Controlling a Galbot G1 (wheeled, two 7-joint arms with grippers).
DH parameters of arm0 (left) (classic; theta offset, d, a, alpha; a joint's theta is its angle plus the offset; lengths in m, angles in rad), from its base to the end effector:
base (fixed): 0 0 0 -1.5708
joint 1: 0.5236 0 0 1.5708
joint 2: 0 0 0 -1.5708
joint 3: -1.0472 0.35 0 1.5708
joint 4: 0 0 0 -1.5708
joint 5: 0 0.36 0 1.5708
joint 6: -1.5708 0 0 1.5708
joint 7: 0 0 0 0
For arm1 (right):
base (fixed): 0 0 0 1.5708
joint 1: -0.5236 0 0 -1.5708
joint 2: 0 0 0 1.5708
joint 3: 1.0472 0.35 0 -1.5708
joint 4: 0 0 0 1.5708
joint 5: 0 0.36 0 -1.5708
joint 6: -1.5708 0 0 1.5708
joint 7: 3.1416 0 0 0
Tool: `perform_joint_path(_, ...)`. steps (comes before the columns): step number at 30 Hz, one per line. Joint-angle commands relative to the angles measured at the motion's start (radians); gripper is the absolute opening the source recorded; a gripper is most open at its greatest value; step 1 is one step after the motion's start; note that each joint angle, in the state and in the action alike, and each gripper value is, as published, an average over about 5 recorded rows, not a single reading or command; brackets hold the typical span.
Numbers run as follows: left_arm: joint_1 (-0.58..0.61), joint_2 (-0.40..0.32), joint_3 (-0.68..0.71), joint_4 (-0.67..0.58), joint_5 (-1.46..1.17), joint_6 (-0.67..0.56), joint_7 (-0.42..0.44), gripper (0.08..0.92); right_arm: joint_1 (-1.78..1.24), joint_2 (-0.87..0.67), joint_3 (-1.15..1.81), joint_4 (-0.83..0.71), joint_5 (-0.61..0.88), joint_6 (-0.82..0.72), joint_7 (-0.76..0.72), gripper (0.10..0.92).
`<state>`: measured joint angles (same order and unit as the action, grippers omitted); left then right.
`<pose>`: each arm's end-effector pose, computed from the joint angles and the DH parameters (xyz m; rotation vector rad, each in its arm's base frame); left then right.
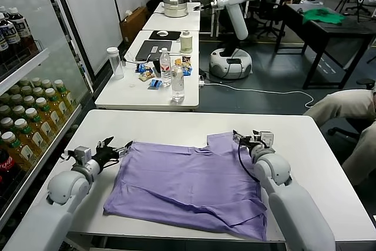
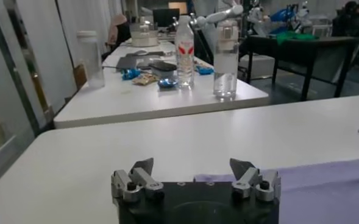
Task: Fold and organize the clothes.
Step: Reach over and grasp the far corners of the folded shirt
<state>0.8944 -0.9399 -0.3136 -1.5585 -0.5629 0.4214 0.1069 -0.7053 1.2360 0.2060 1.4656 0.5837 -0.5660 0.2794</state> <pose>0.3983 0.1485 -0.2730 -0.3416 -2.7161 -0.1287 0.4555 -0.0218 -0.2657 0.0587 -2.6759 -0.0516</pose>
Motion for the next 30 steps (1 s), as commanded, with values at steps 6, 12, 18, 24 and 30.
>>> perform_joint_path(6, -0.151, -0.012, 0.094, 0.201, 0.087, 0.062, 0.073, 0.823, 0.081, 0.053, -0.023, -0.151, -0.026, 0.031, -0.012, 0.823)
perform_joint_path(12, -0.157, -0.015, 0.089, 0.215, 0.076, 0.06, 0.087, 0.823, 0.093, 0.068, -0.018, -0.182, -0.045, 0.048, -0.02, 0.823)
perform_joint_path(18, -0.154, -0.021, 0.086, 0.214, 0.069, 0.056, 0.093, 0.823, 0.089, 0.074, -0.02, -0.186, -0.045, 0.043, -0.012, 0.82)
perform_joint_path(24, -0.132, -0.023, 0.08, 0.209, 0.073, 0.052, 0.093, 0.765, 0.072, 0.074, -0.025, -0.175, -0.023, 0.039, -0.016, 0.707)
perform_joint_path(30, -0.117, -0.026, 0.074, 0.198, 0.073, 0.052, 0.094, 0.593, 0.072, 0.077, -0.024, -0.182, -0.02, 0.044, -0.025, 0.535)
